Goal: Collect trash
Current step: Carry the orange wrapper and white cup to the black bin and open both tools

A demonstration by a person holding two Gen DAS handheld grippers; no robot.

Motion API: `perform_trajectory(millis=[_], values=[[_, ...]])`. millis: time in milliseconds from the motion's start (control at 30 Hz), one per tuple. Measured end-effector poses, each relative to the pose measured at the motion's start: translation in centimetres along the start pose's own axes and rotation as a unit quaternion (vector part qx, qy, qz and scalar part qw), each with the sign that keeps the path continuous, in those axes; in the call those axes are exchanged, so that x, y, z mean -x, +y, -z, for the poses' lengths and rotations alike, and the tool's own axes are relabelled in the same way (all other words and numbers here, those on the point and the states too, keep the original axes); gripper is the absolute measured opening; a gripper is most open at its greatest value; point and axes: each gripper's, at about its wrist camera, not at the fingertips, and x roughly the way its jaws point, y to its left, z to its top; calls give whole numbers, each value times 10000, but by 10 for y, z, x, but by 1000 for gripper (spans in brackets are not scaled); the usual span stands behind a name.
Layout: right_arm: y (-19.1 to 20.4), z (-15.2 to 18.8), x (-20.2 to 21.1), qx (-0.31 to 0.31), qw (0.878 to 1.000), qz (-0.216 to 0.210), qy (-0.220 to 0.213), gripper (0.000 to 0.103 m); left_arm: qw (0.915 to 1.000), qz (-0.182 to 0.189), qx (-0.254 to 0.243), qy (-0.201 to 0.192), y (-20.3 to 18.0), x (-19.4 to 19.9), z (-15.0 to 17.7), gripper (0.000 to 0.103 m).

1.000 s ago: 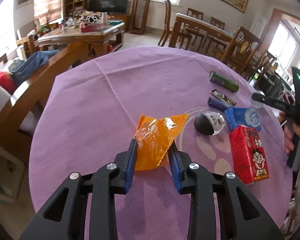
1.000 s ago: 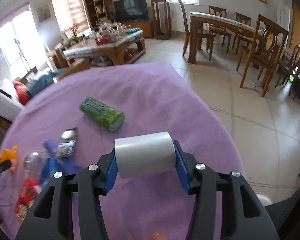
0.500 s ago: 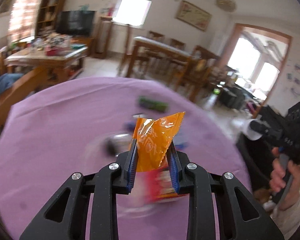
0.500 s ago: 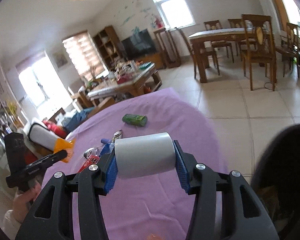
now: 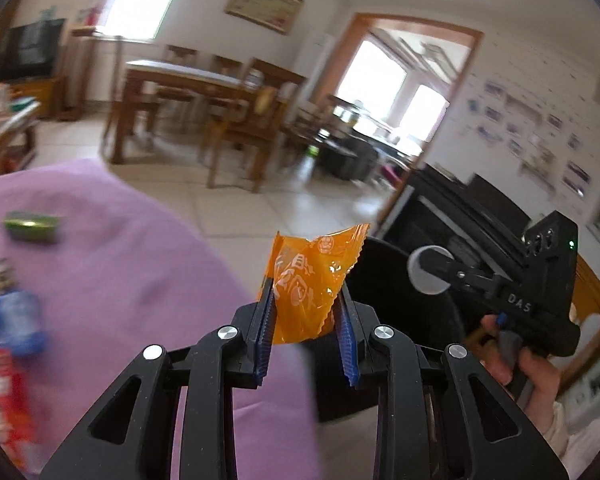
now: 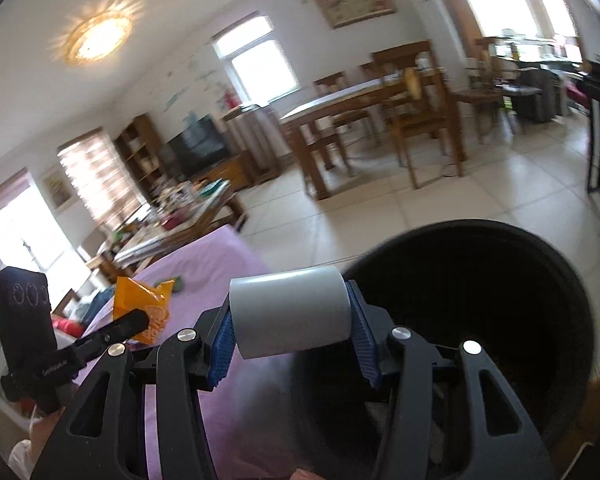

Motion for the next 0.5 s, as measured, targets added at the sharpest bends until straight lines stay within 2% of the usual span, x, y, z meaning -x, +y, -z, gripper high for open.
perform_trajectory(millis=[233,367,500], values=[[-42,-5,14,-310,9985,395,-207,50,9973,505,-306,430,-55,-78,13,28],[-55,1,13,-467,9976,463,-232,50,9962,572,-300,577,-69,-112,22,28],[-69,9,11,-586,9968,510,-171,50,9956,517,-347,698,-76,-130,29,28]])
